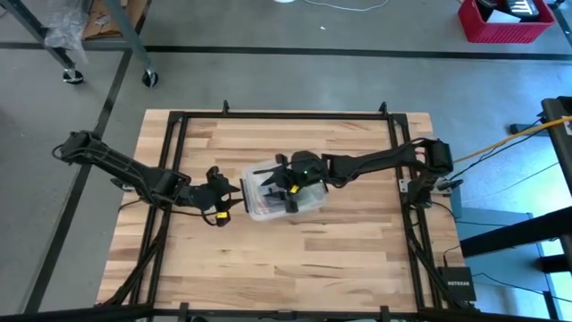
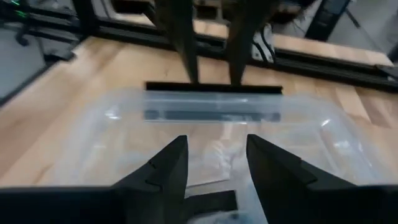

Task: Roll bandage
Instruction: Close the transparent bin

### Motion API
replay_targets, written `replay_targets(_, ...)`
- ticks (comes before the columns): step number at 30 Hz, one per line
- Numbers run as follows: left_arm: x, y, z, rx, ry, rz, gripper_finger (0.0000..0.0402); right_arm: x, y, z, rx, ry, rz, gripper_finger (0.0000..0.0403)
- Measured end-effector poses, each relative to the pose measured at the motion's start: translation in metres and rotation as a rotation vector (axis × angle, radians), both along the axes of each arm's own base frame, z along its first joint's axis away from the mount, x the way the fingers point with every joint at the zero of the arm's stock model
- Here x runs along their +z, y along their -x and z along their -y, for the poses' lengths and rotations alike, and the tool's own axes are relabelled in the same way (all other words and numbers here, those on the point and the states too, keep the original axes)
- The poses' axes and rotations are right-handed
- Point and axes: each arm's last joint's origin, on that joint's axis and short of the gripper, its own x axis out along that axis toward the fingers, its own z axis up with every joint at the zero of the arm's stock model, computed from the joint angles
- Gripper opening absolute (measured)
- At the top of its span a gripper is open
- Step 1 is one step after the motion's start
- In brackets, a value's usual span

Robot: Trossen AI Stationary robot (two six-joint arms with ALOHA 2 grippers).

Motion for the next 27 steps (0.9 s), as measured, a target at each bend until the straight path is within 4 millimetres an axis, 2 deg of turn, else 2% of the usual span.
replay_targets(4, 0.000, 0.000, 0.000, -0.003, -0.004, -0.005, 0.0153, -0.010, -0.017, 0.002, -0.016, -0.004, -0.051, 0.0168)
replay_targets(9, 0.001, 0.000, 0.000, -0.021, -0.015, 0.000, 0.0153, -0.013, -0.035, 0.001, 0.030, -0.038, -0.053, 0.0168)
replay_targets(18, -0.001, -0.004, -0.002, -0.003, -0.044, 0.000, 0.0153, -0.032, -0.054, -0.001, 0.070, -0.073, -0.077, 0.0168)
replay_targets(23, -0.010, -0.012, -0.007, 0.016, -0.074, -0.051, 0.0153, -0.041, -0.064, -0.004, 0.088, -0.080, -0.112, 0.0168)
replay_targets(27, -0.016, -0.021, -0.011, 0.042, -0.085, -0.055, 0.0153, -0.042, -0.068, -0.004, 0.092, -0.088, -0.130, 0.0168)
